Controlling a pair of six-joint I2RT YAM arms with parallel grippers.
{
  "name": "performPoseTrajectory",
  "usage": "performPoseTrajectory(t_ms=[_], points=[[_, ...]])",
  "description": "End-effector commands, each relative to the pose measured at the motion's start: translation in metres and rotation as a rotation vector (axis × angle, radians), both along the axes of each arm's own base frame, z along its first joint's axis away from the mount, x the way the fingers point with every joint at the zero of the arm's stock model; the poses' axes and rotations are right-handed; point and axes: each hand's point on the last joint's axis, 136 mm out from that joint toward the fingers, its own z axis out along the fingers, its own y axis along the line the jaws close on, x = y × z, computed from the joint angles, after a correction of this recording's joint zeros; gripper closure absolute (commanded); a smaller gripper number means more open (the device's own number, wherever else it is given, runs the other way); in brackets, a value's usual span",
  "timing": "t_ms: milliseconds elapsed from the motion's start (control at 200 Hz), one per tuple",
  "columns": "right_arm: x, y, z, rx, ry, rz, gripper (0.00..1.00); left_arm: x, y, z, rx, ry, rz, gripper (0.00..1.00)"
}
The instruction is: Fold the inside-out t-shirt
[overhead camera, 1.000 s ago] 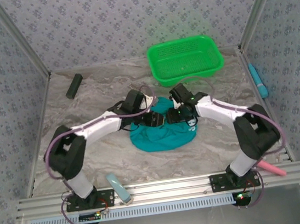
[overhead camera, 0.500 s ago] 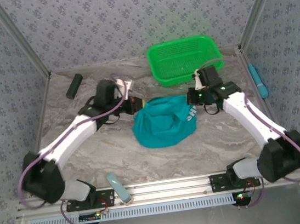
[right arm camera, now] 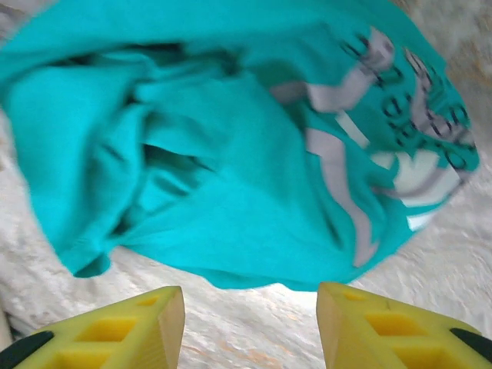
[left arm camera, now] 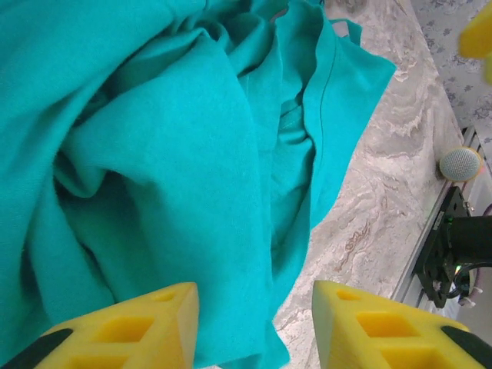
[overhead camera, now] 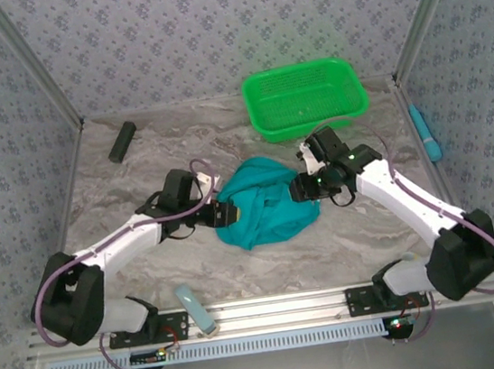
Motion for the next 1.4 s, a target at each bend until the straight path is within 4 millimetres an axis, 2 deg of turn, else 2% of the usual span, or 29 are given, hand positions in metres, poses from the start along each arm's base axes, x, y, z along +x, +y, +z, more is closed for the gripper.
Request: performPoseTrajectory(t_ms=[0,95,195,300,370,425,495,530,610,705,765,785,825,870,915,970,1029,1094,1154,1274,1394], points=[[0.012,0.016,-0.005,0.022,-0.009,0.012,0.49,0.006,0.000,0.009,0.016,-0.007,0.032,0.55],[0.021,0.029,-0.017,-0.018,-0.029,-0.011,0.47,0.006,-0.013,0.009,0.033,-0.006,0.010,0.54],[0.034,0.031,-0.037,-0.128,-0.055,-0.058,0.44,-0.007,-0.038,0.004,0.078,-0.019,-0.074,0.54],[0.050,0.035,-0.052,-0.178,-0.071,-0.116,0.45,-0.023,-0.056,-0.009,0.149,-0.004,-0.102,0.54],[0.059,0.033,-0.061,-0.206,-0.085,-0.149,0.48,-0.030,-0.057,-0.020,0.202,-0.009,-0.077,0.54],[0.066,0.026,-0.068,-0.257,-0.112,-0.175,0.57,-0.032,-0.053,-0.033,0.258,-0.029,-0.047,0.54],[0.071,0.020,-0.065,-0.288,-0.151,-0.179,0.91,-0.024,-0.037,-0.051,0.342,-0.024,0.041,0.53],[0.070,0.019,-0.059,-0.276,-0.155,-0.178,1.00,-0.020,-0.029,-0.058,0.388,-0.026,0.077,0.53],[0.058,0.020,-0.037,-0.205,-0.160,-0.140,1.00,-0.015,-0.016,-0.060,0.448,-0.051,0.128,0.54],[0.023,0.019,-0.020,-0.147,-0.147,-0.058,1.00,-0.010,-0.004,-0.047,0.450,-0.111,0.185,0.54],[-0.012,0.011,-0.041,-0.147,-0.069,-0.037,1.00,-0.012,0.001,-0.036,0.426,-0.132,0.192,0.55],[-0.023,0.013,-0.047,-0.122,-0.044,-0.030,1.00,-0.014,0.001,-0.033,0.409,-0.136,0.190,0.54],[-0.049,0.018,-0.071,-0.080,0.026,0.004,1.00,-0.020,-0.001,-0.029,0.368,-0.133,0.176,0.54],[-0.072,0.018,-0.089,-0.073,0.083,0.025,0.86,-0.027,-0.006,-0.024,0.309,-0.124,0.151,0.54],[-0.081,0.008,-0.095,-0.123,0.105,0.012,0.69,-0.035,-0.011,-0.020,0.256,-0.108,0.133,0.54],[-0.083,0.000,-0.086,-0.153,0.094,-0.003,0.55,-0.042,-0.013,-0.018,0.225,-0.102,0.116,0.54],[-0.077,0.001,-0.064,-0.138,0.051,-0.018,0.49,-0.047,-0.012,-0.021,0.237,-0.115,0.100,0.54],[-0.065,0.009,-0.042,-0.110,-0.003,-0.019,0.46,-0.051,-0.011,-0.027,0.260,-0.121,0.075,0.53],[-0.054,0.014,-0.032,-0.110,-0.049,-0.016,0.45,-0.053,-0.011,-0.031,0.279,-0.122,0.053,0.53],[-0.025,0.024,-0.033,-0.162,-0.116,-0.037,0.44,-0.053,-0.014,-0.039,0.295,-0.133,0.056,0.53],[-0.003,0.041,-0.044,-0.184,-0.162,-0.049,0.44,-0.047,-0.016,-0.045,0.311,-0.148,0.092,0.49]])
